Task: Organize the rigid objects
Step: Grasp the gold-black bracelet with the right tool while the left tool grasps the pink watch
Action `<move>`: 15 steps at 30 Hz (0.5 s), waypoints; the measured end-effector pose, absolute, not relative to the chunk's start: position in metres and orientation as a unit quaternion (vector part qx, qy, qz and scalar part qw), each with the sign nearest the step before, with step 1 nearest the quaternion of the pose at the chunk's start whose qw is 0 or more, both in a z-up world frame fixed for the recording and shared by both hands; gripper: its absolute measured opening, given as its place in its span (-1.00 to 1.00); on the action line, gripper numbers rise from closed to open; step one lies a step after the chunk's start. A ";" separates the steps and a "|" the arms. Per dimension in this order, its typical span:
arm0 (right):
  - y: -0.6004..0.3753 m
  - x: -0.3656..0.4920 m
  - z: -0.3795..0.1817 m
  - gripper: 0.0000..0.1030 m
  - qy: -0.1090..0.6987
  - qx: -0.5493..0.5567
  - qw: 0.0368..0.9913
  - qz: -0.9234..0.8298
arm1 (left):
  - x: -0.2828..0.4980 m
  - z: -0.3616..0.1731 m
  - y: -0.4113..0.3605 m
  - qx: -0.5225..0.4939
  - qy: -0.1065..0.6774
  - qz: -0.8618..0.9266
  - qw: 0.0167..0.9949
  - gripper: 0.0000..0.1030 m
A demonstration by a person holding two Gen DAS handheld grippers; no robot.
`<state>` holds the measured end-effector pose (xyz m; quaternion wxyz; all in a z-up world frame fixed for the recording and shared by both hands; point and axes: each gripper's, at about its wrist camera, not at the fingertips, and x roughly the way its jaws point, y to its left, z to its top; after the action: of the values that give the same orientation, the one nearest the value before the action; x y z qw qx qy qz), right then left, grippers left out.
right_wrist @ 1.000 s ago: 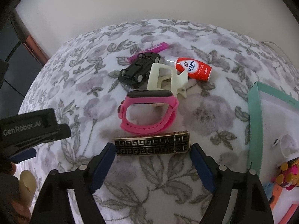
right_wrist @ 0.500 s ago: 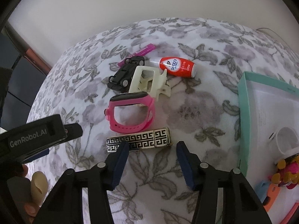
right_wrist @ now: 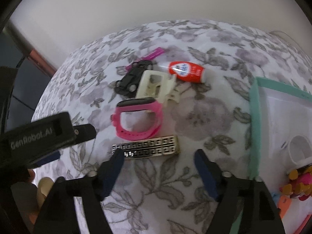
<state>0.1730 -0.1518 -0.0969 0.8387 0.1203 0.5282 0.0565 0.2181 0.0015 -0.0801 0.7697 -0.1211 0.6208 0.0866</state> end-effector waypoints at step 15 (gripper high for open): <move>-0.115 0.175 -0.108 0.80 0.514 0.033 0.856 0.031 | 0.205 -0.086 0.058 -0.163 0.632 0.158 0.741 1.00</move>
<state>0.1754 -0.1146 -0.1077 0.8565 0.0333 0.5142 0.0310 0.2051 0.0580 -0.0855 0.7406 -0.1625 0.6325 0.1581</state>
